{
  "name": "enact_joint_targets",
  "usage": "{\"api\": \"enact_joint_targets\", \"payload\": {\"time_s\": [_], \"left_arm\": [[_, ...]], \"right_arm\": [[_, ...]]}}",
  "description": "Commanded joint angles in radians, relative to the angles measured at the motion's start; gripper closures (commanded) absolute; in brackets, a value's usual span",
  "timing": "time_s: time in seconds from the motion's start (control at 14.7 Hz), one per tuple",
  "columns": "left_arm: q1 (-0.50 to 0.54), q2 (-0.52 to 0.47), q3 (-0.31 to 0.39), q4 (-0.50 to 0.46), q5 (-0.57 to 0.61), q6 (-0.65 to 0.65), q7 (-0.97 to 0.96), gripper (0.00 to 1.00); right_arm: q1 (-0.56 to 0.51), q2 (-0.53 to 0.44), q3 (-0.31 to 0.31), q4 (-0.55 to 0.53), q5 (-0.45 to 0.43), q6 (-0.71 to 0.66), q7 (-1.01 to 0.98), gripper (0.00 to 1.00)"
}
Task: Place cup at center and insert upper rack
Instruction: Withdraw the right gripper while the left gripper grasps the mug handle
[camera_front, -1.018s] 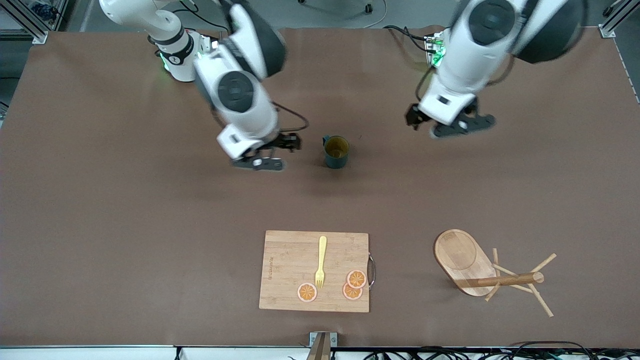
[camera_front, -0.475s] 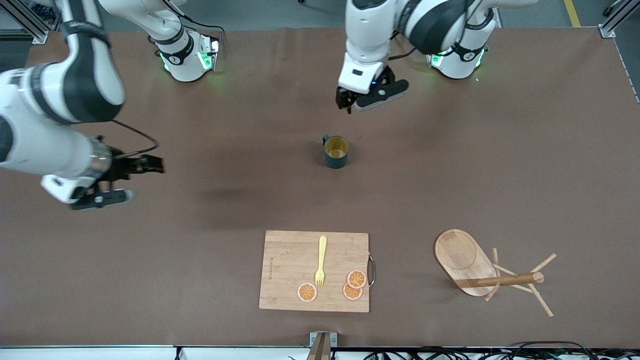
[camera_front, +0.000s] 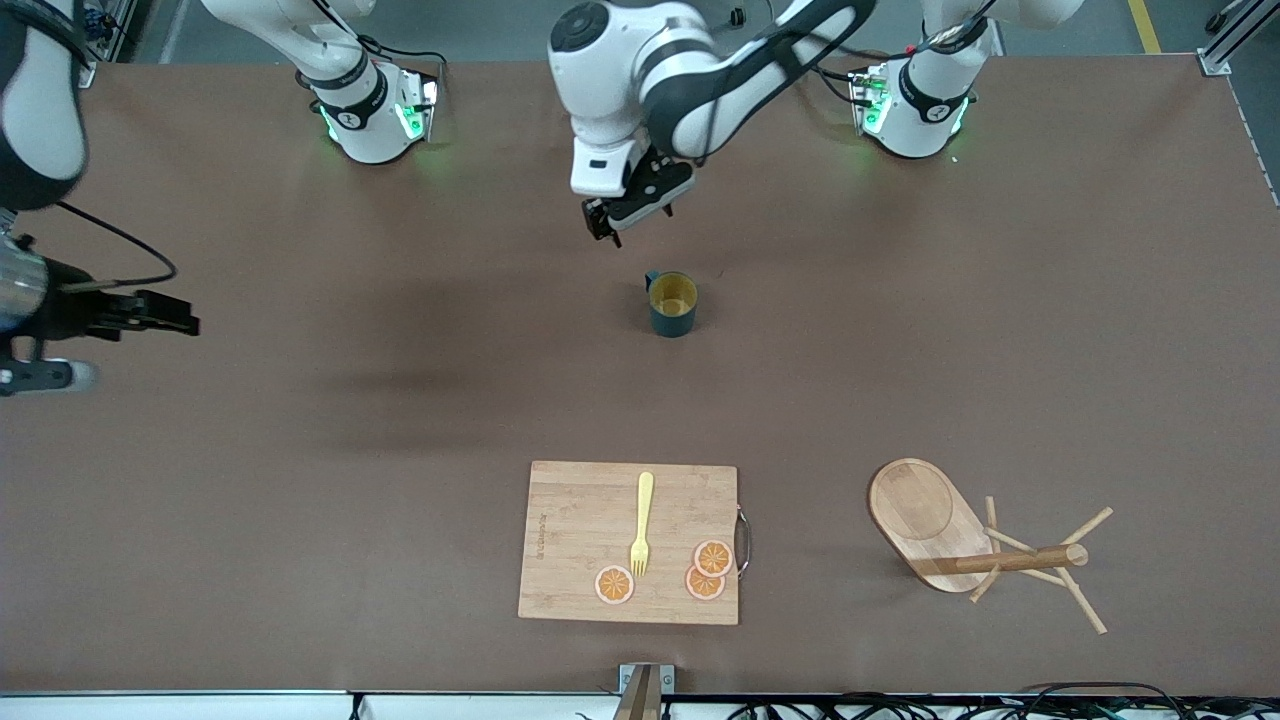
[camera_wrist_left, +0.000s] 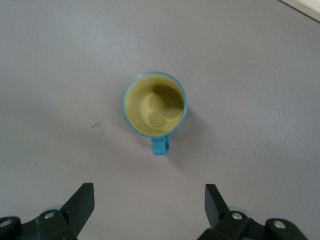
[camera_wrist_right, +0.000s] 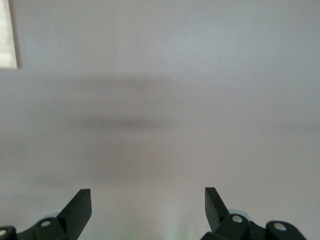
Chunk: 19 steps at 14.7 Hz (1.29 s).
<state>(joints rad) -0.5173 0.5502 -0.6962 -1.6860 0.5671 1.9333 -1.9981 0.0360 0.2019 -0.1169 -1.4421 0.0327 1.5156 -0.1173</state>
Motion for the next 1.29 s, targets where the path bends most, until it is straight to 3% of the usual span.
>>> {"api": "enact_joint_targets", "payload": {"time_s": [0.0,0.2,0.34,0.54,0.95,1.22], "left_arm": [[-0.165,0.105,0.122,0.115,0.072,-0.034,-0.160,0.03],[-0.424,0.145,0.390,0.166,0.088,-0.037,-0.269,0.05],[-0.525,0.174,0.496,0.166,0.083,-0.042,-0.294,0.06],[-0.546,0.209,0.514,0.164,0.120,-0.089,-0.369,0.08],[-0.555,0.261,0.515,0.160,0.270,-0.128,-0.462,0.22],[-0.556,0.281,0.515,0.163,0.300,-0.131,-0.472,0.45]], "right_arm": [[-0.039,0.002,0.025,0.062,-0.019,-0.025,0.019,0.00],[-0.041,-0.001,0.026,0.066,-0.016,-0.032,0.011,0.00],[-0.041,-0.012,0.026,0.071,-0.013,-0.107,0.008,0.00],[-0.042,-0.059,0.028,0.039,-0.014,-0.133,0.007,0.00],[-0.031,-0.263,0.034,-0.190,-0.014,-0.045,0.007,0.00],[-0.036,-0.325,0.034,-0.215,-0.014,-0.052,0.007,0.00]]}}
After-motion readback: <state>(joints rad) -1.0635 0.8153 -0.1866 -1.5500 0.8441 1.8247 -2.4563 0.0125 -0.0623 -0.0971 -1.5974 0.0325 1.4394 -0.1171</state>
